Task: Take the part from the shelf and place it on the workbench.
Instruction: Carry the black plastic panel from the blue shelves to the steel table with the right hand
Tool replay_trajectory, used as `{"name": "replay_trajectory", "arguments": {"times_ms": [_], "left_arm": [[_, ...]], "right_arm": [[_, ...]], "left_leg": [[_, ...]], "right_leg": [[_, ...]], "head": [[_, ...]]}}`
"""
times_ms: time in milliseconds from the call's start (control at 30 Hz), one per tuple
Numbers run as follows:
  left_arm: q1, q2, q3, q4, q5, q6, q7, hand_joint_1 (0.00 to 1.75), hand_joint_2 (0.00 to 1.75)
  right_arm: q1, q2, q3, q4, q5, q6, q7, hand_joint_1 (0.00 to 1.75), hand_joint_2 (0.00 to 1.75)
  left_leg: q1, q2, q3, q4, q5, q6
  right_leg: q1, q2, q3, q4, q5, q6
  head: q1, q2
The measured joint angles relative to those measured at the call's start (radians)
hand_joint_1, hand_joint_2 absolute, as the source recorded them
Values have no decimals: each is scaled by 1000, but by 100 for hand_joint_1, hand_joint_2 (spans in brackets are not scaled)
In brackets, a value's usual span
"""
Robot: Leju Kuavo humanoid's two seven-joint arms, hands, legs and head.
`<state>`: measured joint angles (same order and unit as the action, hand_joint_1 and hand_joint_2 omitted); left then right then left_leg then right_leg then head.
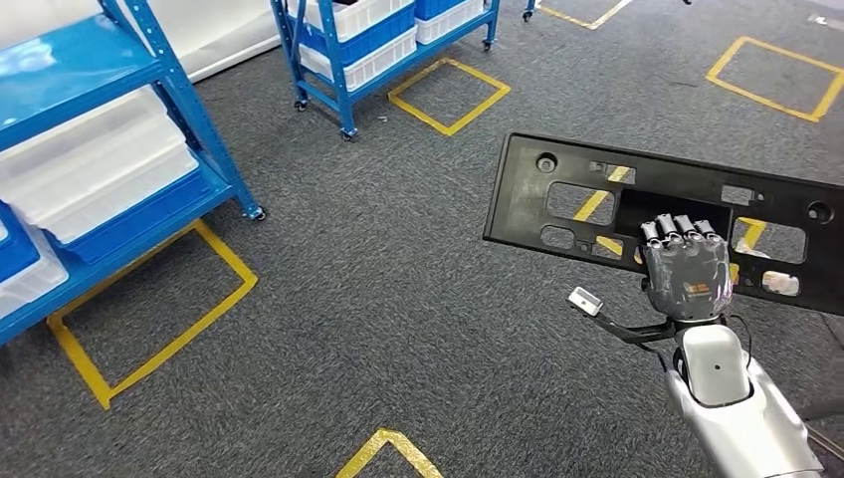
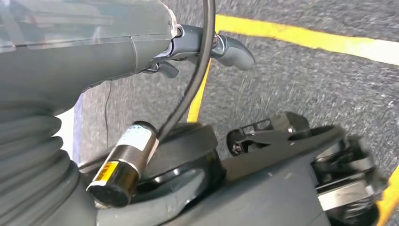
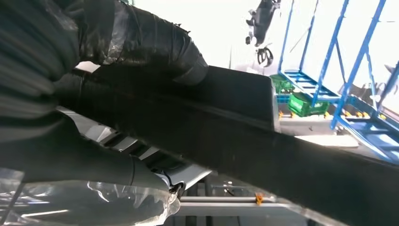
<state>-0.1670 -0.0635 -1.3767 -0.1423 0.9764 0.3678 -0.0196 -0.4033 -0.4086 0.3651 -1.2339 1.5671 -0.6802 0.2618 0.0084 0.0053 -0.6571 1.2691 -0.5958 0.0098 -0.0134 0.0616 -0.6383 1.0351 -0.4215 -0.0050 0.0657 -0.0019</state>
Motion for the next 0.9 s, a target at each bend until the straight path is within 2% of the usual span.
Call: {"name": "replay_trajectory", "arguments": {"times_ms": [33,67,100,133,167,233,267,300,367,400,433,467,500,533,600,633,667,733,767,800,867,900], "left_arm": [[0,-1,-1,0,2,7,-3,0,175],[2,-1,-1,0,4,15,-7,0,175],[3,-1,-1,0,7,26,-12,0,175],[4,-1,-2,0,11,37,-15,0,175],[3,-2,-2,0,14,45,-17,0,175],[1,-5,-2,0,20,51,-17,0,175],[2,-6,-2,0,21,52,-14,0,175],[3,-7,-2,0,21,52,-10,0,175],[9,-6,-2,0,22,51,0,0,175],[12,-5,-2,0,23,50,3,0,175],[14,-5,-2,0,23,49,5,0,175],[15,-4,-2,0,23,48,7,0,175],[15,-4,-2,0,23,47,7,0,175],[15,-4,-2,0,23,47,7,0,175],[15,-4,-2,1,23,46,7,0,175],[15,-4,-2,1,23,46,7,0,175],[15,-3,-2,1,23,46,7,0,175],[15,-3,-2,1,24,46,7,0,175],[16,-3,-3,1,26,45,6,0,175],[15,-3,-3,1,28,45,6,0,175],[15,-3,-3,1,33,42,5,0,175],[14,-2,-3,1,36,40,4,0,175]], "right_arm": [[-5,0,4,4,0,0,0,162,175],[-11,0,7,7,0,0,0,162,175],[-18,0,11,10,0,0,0,162,175],[-23,0,15,12,0,0,2,162,175],[-25,-1,19,13,1,0,4,162,175],[-22,-7,28,15,1,0,12,162,175],[-21,-12,34,16,1,0,19,162,175],[-23,-17,39,17,1,0,28,162,175],[-29,-22,48,21,1,0,44,162,175],[-30,-23,53,23,1,0,49,162,175],[-28,-23,57,24,1,0,52,162,175],[-26,-23,61,26,1,0,53,162,175],[-24,-24,64,28,1,0,54,162,175],[-24,-24,66,29,1,0,54,162,175],[-27,-26,70,29,1,0,55,162,175],[-27,-27,71,29,1,0,56,162,175],[-28,-28,71,30,1,0,56,162,175],[-28,-31,72,30,1,0,55,162,175],[-28,-33,72,31,1,0,53,162,175],[-30,-35,72,31,1,0,49,162,175],[-36,-34,72,31,1,0,35,162,175],[-38,-32,72,31,1,0,28,162,175]], "left_leg": [[0,-16,29,-64,40,6],[1,-46,58,-128,71,13],[2,-73,80,-182,91,18],[1,-93,92,-214,98,21],[0,-100,96,-223,96,22],[-1,-76,102,-238,104,28],[1,-63,106,-249,111,33],[3,-47,110,-260,117,38],[1,-14,114,-271,123,45],[-1,3,114,-271,123,46],[-2,19,113,-270,122,46],[-3,34,113,-270,120,45],[-3,48,114,-268,117,43],[-2,61,115,-265,113,40],[-6,83,116,-257,103,28],[-8,92,117,-254,99,22],[-11,101,118,-253,96,16],[-10,116,122,-253,91,4],[-8,107,122,-247,82,-2],[-5,86,113,-224,65,-5],[-1,31,66,-119,7,-8],[0,15,31,-49,-22,-7]], "right_leg": [[1,15,0,3,0,0],[1,29,-2,6,1,2],[0,43,-7,9,2,5],[-3,56,-12,11,6,11],[-7,68,-18,9,10,19],[-12,87,-25,2,20,34],[-10,72,-29,6,17,39],[-7,43,-42,28,3,42],[-4,-29,-91,131,-54,48],[-7,-46,-121,195,-82,52],[-10,-53,-141,240,-96,56],[-14,-57,-144,252,-93,60],[-17,-63,-125,223,-72,63],[-19,-77,-89,161,-42,65],[-14,-120,-21,41,-5,59],[-9,-132,-5,11,0,52],[-4,-134,-4,5,-4,43],[-3,-109,-7,4,-1,28],[-5,-98,-6,2,0,21],[-6,-87,-5,-1,2,13],[-6,-64,-4,-4,3,0],[-3,-52,-5,-3,4,-4]], "head": [[0,0],[0,0],[0,0],[0,0],[0,0],[0,0],[2,0],[4,0],[9,0],[10,0],[10,0],[10,0],[10,0],[10,0],[10,0],[10,0],[9,0],[9,0],[8,0],[8,0],[7,0],[7,0]]}}
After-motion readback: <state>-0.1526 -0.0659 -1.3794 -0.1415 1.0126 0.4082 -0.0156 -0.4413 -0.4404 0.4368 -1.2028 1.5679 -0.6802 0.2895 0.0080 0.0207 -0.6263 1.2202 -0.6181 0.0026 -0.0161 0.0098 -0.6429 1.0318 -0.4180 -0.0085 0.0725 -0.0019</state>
